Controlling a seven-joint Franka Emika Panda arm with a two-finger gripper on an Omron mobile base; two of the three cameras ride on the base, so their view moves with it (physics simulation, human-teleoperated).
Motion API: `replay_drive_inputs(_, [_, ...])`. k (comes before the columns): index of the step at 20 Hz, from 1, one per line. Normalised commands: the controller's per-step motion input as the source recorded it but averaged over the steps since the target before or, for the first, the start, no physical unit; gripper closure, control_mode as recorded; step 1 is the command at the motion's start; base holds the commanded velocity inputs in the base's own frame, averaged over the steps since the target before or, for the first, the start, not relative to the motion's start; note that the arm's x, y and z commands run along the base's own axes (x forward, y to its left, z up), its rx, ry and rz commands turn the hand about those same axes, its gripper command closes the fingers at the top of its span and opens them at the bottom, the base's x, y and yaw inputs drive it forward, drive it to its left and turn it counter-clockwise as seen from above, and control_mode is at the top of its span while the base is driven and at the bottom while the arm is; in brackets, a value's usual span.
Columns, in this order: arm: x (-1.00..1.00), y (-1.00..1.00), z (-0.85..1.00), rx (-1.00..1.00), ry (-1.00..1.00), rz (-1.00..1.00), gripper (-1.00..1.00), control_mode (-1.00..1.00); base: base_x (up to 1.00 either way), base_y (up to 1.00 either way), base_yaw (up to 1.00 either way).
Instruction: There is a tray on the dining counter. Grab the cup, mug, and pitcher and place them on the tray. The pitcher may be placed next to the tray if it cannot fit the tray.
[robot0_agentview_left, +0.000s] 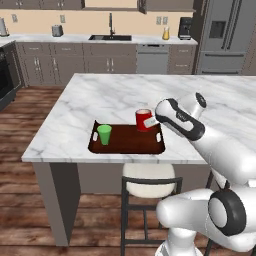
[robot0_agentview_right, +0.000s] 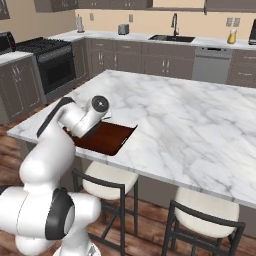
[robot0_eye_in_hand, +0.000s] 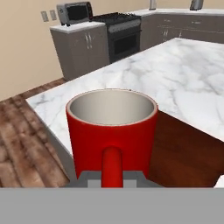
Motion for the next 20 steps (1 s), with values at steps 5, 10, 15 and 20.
replay_drive_inputs(5, [0.52,0.02,-0.33,0.00,0.00,0.07,1.00,-1.00,0.00,0.00,0.00])
replay_drive_inputs(10, [0.56,0.14,-0.36,0.00,0.03,0.07,1.00,-1.00,0.00,0.00,0.00])
replay_drive_inputs(15, [0.56,0.15,-0.32,0.00,0.06,0.06,1.00,-1.00,0.00,0.00,0.00])
replay_drive_inputs(20, [0.59,0.24,-0.32,0.00,0.09,0.05,1.00,-1.00,0.00,0.00,0.00])
